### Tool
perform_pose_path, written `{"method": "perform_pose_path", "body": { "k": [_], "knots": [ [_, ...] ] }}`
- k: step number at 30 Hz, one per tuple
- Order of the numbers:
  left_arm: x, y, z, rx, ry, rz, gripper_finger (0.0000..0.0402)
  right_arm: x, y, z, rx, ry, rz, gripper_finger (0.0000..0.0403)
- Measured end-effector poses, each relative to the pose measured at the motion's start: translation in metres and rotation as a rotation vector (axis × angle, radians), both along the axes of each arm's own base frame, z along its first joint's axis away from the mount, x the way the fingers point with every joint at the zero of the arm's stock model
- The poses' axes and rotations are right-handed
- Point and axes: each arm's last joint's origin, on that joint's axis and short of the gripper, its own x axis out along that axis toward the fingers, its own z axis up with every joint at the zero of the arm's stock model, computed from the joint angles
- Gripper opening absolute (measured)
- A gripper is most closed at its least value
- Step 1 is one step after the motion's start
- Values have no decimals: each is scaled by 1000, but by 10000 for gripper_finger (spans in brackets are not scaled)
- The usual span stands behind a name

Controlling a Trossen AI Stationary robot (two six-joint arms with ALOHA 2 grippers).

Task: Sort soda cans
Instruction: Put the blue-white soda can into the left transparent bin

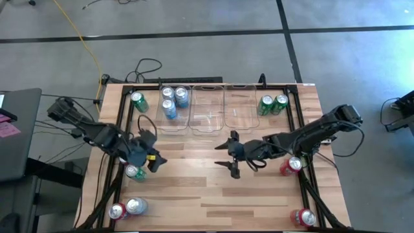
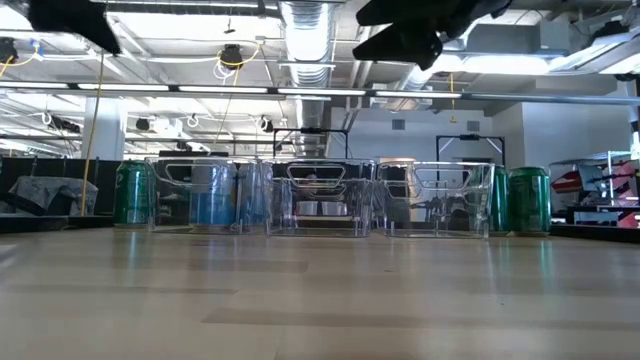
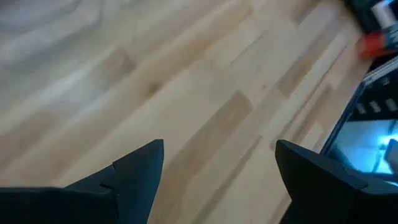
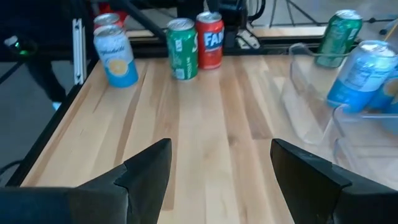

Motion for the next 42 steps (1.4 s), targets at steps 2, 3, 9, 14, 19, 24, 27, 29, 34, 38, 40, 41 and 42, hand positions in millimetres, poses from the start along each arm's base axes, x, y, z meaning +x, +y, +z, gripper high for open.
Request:
{"method": "perform_pose_path", "body": {
  "k": [2, 3, 9, 14, 19, 24, 27, 29, 34, 38, 40, 41, 42],
  "knots": [
    [3, -11, -1, -14, 60, 22, 302, -2, 3, -2, -6, 17, 9, 291],
    [4, -16, -3, -18, 95, 40, 302, -2, 4, -2, -8, 24, 16, 291],
    [6, -45, -16, -46, 301, 157, 302, -7, 10, -8, -26, 85, 38, 291],
    [5, -69, -14, -108, 388, 145, 302, -10, 11, -12, -25, 130, 35, 291],
    [5, -88, 1, -154, 379, 103, 302, -10, 11, -12, -28, 136, 33, 291],
    [2, -94, 11, -174, 394, 68, 302, -10, 10, -12, -48, 134, 40, 291],
    [-1, -98, 10, -219, 445, 47, 302, -10, 9, -13, -50, 140, 37, 291],
    [-5, -101, 10, -248, 479, 38, 302, -10, 9, -13, -51, 148, 38, 291],
    [-17, -111, 10, -300, 538, 31, 302, -11, 10, -15, -37, 162, 32, 291],
    [-25, -118, 6, -303, 538, 57, 302, -12, 12, -16, -37, 173, 36, 291],
    [-30, -121, 0, -292, 539, 74, 302, -12, 13, -16, -35, 174, 37, 291],
    [-31, -122, -3, -285, 530, 86, 302, -13, 13, -16, -35, 174, 38, 291],
    [-32, -123, -7, -278, 514, 101, 302, -13, 14, -16, -33, 174, 40, 291]
  ]
}}
